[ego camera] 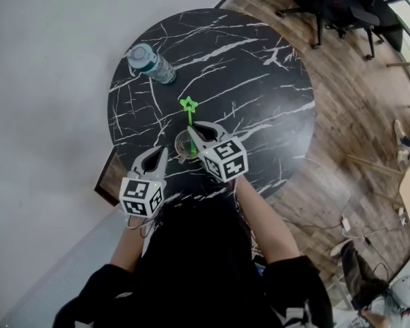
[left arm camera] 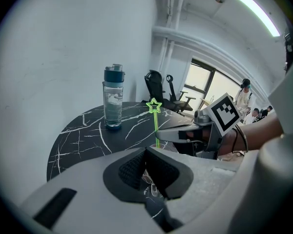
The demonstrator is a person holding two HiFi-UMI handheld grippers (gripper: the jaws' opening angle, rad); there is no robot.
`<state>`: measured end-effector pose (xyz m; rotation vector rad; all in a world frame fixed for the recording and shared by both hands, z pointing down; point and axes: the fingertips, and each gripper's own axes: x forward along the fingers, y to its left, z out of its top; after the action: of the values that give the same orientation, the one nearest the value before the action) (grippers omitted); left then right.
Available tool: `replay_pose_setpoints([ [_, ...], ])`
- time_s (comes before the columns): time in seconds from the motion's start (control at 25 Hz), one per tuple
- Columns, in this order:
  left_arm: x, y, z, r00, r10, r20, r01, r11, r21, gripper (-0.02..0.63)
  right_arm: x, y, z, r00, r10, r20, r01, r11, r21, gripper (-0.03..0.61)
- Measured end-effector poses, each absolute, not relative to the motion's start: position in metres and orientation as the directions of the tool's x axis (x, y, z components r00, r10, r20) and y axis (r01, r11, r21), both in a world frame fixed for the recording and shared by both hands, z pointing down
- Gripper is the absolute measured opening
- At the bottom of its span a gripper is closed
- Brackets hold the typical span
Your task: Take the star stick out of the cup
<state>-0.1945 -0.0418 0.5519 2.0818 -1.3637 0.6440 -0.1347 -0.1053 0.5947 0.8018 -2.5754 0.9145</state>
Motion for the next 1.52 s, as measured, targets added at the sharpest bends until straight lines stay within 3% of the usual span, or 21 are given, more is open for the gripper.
replay_pose_setpoints([
  [1.52, -0.186, -0.040, 0.551, 0.368, -0.656, 0.659, -0.925, -0.327, 0.192, 0.000, -0.117, -0.102, 0.597, -0.795, -0.435, 0.422, -0.606, 0.602, -0.521, 0.014],
])
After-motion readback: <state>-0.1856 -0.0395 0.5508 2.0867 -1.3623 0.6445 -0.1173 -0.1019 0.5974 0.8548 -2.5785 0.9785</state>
